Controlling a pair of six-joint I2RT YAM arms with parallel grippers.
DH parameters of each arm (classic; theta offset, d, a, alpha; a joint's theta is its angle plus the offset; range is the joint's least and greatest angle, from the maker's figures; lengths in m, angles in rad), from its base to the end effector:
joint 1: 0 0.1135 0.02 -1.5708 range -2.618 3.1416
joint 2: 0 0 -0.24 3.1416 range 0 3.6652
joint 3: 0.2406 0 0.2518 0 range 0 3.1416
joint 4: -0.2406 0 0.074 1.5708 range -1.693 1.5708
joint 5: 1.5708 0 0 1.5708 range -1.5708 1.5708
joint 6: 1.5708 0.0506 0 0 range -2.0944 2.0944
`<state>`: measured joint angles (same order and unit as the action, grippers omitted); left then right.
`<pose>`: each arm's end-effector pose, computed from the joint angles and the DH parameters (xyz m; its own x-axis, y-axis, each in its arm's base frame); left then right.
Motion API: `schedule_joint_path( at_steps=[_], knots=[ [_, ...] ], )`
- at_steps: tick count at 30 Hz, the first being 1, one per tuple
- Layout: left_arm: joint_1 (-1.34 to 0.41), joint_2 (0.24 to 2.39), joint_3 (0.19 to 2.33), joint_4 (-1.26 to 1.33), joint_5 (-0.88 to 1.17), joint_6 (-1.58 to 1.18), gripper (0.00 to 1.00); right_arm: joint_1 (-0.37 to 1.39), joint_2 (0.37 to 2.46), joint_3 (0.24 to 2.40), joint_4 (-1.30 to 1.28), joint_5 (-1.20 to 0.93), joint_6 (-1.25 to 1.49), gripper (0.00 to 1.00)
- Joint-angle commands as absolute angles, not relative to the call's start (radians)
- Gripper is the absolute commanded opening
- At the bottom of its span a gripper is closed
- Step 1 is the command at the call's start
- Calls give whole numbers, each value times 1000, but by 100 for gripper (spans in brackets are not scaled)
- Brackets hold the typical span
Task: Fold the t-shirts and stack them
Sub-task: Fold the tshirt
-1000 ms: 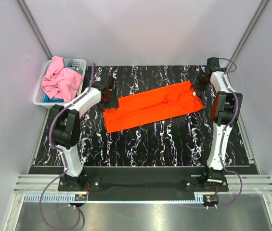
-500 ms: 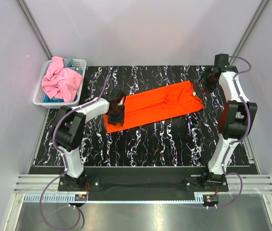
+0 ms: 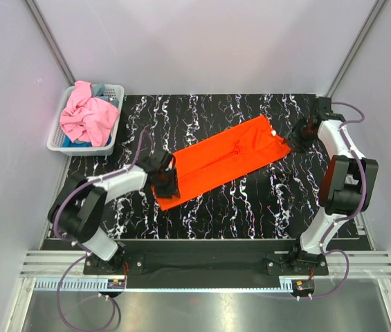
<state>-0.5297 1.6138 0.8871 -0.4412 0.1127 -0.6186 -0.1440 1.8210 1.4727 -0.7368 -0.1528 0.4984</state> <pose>0.2575 -0.1573 0.1213 -0.9600 -0.1056 -0.2594 -0.0203 0.9500 -0.3117 0.3847 -0.0480 0.2093 -0.7345 0.5839 -0.3457 0.4812 0.8074 0.3414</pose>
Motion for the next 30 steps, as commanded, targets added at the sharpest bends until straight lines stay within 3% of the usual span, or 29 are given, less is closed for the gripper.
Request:
schedule_joint_path(
  at_steps=[1,4,7,8,13,20,30],
  knots=[
    [-578,1517,747,-364,222,-759,44,-192,1770,1433,-649,-196,496,52],
    [-633,1450,707,-284,307,-827,46,-233,1804,1430,-614,-283,485,49],
    [-644,1421,748,-351,344,-796,50,-250,1853,1453,-551,-380,476,39],
    [-644,1420,811,-392,339,-749,51,-252,1880,1471,-546,-400,474,29],
    [-640,1430,943,-603,137,-646,51,-261,1974,1497,-502,-480,494,5],
    [-640,1483,939,-591,115,-614,52,-270,2100,1548,-482,-519,494,1],
    [-627,1500,914,-600,17,-598,53,-285,2246,1660,-566,-371,437,0]
  ],
)
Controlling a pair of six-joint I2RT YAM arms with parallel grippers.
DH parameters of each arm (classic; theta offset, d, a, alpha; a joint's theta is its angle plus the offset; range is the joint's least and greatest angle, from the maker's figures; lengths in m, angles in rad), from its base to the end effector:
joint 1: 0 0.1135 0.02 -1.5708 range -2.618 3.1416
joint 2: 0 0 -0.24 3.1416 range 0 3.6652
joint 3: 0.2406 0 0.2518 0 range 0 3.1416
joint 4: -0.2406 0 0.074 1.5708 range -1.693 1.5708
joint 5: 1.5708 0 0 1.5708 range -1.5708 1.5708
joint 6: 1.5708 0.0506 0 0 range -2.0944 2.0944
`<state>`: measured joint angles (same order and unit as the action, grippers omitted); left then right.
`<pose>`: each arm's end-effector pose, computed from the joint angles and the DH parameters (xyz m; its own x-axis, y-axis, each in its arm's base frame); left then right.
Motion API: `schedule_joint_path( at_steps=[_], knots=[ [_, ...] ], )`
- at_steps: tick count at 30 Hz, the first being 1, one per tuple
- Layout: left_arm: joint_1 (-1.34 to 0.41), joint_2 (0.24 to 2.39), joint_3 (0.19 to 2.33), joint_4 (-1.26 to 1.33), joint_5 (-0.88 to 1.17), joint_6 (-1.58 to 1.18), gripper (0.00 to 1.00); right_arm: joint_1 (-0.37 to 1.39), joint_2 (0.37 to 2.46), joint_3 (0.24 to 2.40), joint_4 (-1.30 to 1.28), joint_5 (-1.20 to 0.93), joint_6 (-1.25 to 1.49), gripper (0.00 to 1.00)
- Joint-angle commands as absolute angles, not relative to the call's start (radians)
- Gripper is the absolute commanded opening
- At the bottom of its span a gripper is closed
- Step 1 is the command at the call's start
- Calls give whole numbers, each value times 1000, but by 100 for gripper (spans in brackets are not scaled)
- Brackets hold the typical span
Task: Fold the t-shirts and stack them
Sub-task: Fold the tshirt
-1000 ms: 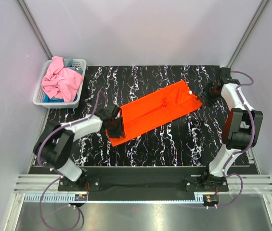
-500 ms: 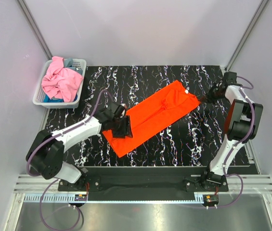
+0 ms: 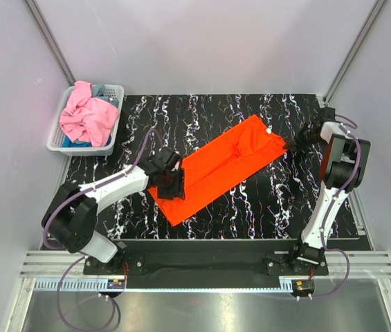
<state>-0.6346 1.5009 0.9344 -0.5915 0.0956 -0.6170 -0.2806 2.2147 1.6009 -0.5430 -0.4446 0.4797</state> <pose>0.2320 -0.1768 0.1584 -0.9609 -0.0077 -0.2766 0.0797 0.9495 -0.3034 0.4352 -0.1028 0.1041 -0.7418 0.6474 -0.1751 0.4803 0.6951 0.5350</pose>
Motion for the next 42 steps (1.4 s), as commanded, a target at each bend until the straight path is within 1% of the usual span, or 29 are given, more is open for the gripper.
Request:
schedule_joint_path(
  at_steps=[1,6,9,12,17,20,21,23,27,32,35,36,37,41,42],
  knots=[
    [-626,1493,914,-601,8,-604,53,-285,2249,1670,-566,-362,436,0],
    [-620,1433,957,-627,-23,-597,56,-285,2301,1764,-604,-322,399,1],
    [-620,1439,1008,-647,-43,-562,57,-285,2344,1871,-639,-342,384,2],
    [-617,1471,1041,-646,-6,-523,57,-285,2411,1992,-666,-351,370,4],
    [-618,1525,1060,-557,231,-462,54,-285,2539,2250,-741,-377,328,7],
    [-618,1575,1086,-519,325,-442,48,-285,2560,2330,-775,-390,327,10],
    [-620,1600,1092,-514,336,-439,47,-285,2542,2332,-769,-394,333,12],
    [-621,1618,1101,-511,362,-431,46,-284,2513,2321,-769,-391,339,18],
    [-632,1637,1066,-479,376,-437,42,-285,2380,2277,-787,-371,354,27],
    [-634,1670,1011,-457,310,-451,41,-285,2220,2175,-792,-385,388,31],
    [-637,1689,996,-445,269,-445,41,-284,2119,2099,-776,-406,403,31],
    [-638,1700,994,-440,249,-448,39,-284,2074,2053,-767,-420,408,31],
    [-640,1700,997,-440,241,-446,37,-284,2050,2025,-762,-420,411,31],
    [-640,1700,989,-445,210,-453,25,-279,1942,1882,-720,-456,433,26],
    [-640,1695,986,-445,207,-459,20,-275,1910,1841,-706,-459,434,25]
  ],
)
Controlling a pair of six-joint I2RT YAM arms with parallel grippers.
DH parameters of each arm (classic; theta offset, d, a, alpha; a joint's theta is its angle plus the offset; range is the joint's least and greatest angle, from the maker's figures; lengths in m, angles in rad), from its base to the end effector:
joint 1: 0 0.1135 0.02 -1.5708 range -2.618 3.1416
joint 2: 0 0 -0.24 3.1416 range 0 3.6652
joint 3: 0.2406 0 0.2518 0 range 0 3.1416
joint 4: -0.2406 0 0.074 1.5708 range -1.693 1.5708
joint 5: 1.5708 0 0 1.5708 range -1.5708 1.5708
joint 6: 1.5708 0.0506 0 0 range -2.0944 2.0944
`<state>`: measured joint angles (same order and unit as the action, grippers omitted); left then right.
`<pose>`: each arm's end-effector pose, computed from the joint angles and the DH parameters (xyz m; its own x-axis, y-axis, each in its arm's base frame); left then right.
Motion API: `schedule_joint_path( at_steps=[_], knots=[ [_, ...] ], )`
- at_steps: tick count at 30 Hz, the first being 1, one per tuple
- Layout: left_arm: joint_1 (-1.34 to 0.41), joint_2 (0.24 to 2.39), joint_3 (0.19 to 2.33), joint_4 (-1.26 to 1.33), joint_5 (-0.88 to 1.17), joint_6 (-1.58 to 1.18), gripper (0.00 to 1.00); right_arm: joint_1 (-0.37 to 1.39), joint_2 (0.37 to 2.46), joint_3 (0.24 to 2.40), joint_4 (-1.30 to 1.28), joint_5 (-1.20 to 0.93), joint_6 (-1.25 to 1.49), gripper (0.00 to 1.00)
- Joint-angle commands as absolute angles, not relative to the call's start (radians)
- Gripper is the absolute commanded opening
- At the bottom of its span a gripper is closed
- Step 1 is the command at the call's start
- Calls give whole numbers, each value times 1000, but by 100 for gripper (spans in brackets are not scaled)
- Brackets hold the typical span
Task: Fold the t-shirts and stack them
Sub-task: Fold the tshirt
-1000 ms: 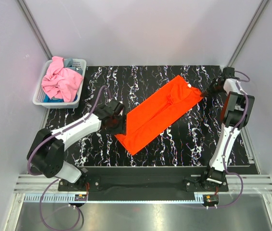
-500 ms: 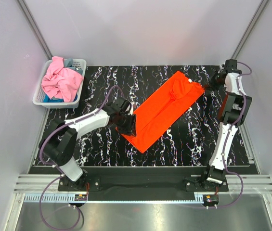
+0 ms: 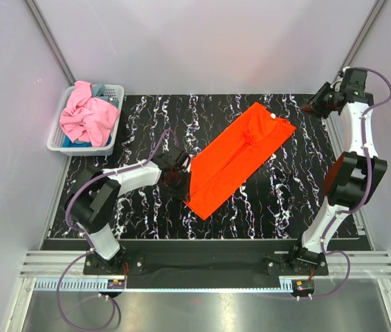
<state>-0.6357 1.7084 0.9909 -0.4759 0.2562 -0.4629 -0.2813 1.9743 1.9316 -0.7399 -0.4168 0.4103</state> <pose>0.2514 -0.2015 0.1214 -0.9593 0.1711 -0.2245 0.2471 0.8933 -0.3753 0.4345 -0.1042 0.2989 -0.6299 0.5617 -0.5364 0.2501 0.8005 0.5446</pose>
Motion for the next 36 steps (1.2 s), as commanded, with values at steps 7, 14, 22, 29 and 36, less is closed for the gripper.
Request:
schedule_joint_path(
  at_steps=[7,14,22,29,36],
  knots=[
    [-646,1651,989,-523,143,-509,51,-270,1858,1769,-692,-466,443,26],
    [-643,1582,1100,-649,81,-522,61,-265,1839,1683,-649,-407,486,41],
    [-582,1698,1267,-745,12,-443,62,-265,1922,1540,-488,-422,506,50],
    [-551,1838,1304,-713,63,-446,64,-282,2092,1632,-428,-456,502,53],
    [-520,1894,1263,-704,-48,-486,66,-325,2171,1657,-373,-545,449,47]
  ],
)
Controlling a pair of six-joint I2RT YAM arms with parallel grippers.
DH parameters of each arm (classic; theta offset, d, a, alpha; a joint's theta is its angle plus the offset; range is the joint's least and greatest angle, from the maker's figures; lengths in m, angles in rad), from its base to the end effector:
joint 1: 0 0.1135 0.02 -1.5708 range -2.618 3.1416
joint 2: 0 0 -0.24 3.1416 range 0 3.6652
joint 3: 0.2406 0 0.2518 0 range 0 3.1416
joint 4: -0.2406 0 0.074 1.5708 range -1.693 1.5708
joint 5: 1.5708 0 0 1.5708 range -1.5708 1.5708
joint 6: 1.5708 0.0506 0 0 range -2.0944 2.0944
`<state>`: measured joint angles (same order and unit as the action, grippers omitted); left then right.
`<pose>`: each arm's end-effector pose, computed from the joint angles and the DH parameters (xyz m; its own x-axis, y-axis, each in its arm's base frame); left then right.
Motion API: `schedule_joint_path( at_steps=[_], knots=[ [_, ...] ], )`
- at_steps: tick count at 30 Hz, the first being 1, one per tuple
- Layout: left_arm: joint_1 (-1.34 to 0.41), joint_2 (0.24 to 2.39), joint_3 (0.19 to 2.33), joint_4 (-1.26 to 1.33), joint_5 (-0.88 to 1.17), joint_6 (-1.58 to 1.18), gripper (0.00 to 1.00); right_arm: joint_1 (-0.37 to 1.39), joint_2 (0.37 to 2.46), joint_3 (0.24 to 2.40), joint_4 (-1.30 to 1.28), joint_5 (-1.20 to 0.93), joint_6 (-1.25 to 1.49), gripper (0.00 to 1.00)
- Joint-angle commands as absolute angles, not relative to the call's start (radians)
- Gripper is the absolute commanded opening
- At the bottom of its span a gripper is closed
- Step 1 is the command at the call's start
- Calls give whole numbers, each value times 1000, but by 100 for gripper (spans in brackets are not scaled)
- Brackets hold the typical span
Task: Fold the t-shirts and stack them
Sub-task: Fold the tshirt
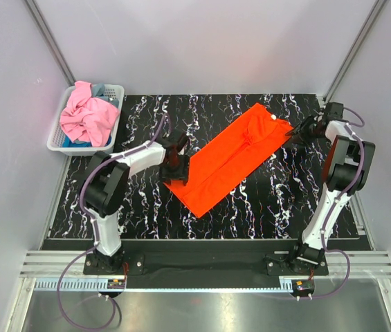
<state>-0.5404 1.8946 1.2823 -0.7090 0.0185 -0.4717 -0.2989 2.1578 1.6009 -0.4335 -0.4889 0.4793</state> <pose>0.3097 -0.1869 0.1288 -0.9757 0.0556 -0.2118 0.0841 0.9882 -0.1282 0.4440 -0.1120 0.1358 -0.7027 0.6426 -0.3055 0.3808 0.7024 0.6014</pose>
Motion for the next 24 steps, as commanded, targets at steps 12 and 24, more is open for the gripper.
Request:
schedule_joint_path(
  at_steps=[12,24],
  knots=[
    [-512,1795,1062,-655,-75,-592,67,-333,2284,1732,-359,-581,443,49],
    [-511,1779,1048,-650,-67,-597,67,-333,2322,1766,-385,-611,399,43]
  ],
)
